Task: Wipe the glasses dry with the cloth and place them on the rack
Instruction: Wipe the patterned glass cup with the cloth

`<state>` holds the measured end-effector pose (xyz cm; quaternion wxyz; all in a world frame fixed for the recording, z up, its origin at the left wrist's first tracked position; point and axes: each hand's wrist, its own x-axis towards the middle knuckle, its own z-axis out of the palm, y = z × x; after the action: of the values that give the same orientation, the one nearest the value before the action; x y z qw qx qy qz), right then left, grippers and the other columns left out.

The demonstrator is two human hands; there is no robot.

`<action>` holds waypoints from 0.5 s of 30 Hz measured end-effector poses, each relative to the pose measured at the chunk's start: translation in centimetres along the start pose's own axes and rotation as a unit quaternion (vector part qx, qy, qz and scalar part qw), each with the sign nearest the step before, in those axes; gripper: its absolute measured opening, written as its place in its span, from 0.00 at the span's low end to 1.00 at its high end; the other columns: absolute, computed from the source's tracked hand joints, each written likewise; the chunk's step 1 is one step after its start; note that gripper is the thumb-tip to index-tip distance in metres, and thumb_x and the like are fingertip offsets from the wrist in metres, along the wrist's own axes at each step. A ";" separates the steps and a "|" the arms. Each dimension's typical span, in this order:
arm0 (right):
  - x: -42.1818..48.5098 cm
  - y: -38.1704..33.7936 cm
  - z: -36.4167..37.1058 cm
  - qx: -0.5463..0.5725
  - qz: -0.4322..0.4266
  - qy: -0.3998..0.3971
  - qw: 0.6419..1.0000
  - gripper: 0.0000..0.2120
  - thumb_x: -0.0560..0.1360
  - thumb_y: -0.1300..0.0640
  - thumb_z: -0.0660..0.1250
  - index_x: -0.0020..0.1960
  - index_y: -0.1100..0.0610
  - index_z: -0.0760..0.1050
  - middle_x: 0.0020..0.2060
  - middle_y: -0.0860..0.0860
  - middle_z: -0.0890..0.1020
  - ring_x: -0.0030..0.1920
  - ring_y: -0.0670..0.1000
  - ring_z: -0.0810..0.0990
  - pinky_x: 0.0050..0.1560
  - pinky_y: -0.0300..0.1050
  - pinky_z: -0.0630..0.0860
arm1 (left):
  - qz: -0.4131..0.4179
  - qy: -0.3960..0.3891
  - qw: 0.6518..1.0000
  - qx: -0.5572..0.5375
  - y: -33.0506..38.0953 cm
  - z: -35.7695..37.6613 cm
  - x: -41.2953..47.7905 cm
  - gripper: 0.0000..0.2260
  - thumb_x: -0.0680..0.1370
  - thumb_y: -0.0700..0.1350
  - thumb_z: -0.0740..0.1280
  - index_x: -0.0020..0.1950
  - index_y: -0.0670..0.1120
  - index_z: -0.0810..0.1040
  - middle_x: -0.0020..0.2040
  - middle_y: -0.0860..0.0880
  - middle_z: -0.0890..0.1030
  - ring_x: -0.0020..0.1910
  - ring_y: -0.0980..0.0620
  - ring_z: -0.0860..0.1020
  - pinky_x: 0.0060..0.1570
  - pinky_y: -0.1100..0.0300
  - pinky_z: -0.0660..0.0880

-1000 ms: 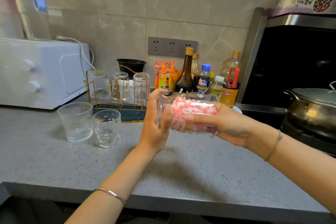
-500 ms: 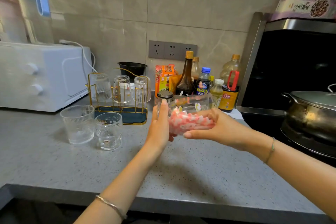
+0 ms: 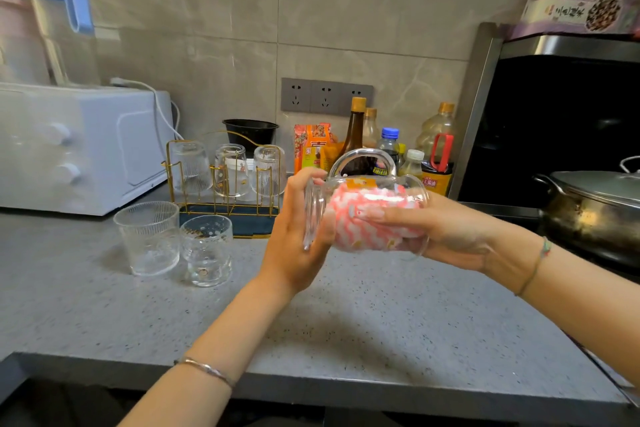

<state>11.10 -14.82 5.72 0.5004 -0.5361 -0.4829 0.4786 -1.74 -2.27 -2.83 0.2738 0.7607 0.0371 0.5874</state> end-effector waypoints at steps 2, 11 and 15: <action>0.2 0.2 -0.2 0.003 -0.012 0.021 1.000 0.11 0.67 0.63 0.70 0.49 0.56 0.80 0.44 0.53 0.86 0.43 0.49 0.86 0.43 0.41 0.82 | -0.073 -0.028 0.997 -0.016 0.0 0.0 0.1 0.26 0.75 0.72 0.52 0.69 0.62 0.59 0.67 0.68 0.64 0.64 0.52 0.74 0.56 0.42 0.78; 0.4 1.1 -0.6 -0.216 -0.053 0.033 0.974 0.10 0.69 0.61 0.73 0.49 0.53 0.81 0.45 0.47 0.86 0.49 0.44 0.84 0.49 0.33 0.78 | -0.463 -0.106 0.866 -0.157 2.0 0.4 1.7 0.38 0.76 0.71 0.37 0.61 0.49 0.76 0.41 0.49 0.79 0.37 0.54 0.72 0.31 0.64 0.70; 0.4 1.0 -0.2 -0.179 -0.034 -0.009 0.983 0.12 0.70 0.67 0.71 0.49 0.53 0.80 0.44 0.47 0.86 0.48 0.43 0.84 0.47 0.32 0.78 | -0.421 -0.008 0.901 -0.108 1.9 1.3 1.2 0.32 0.81 0.64 0.41 0.64 0.42 0.72 0.41 0.50 0.77 0.42 0.54 0.79 0.32 0.61 0.75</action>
<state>11.35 -14.44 4.74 0.4077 -0.5963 -0.5832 0.3717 -0.75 -3.92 -1.15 0.5764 0.6448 0.2875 0.4115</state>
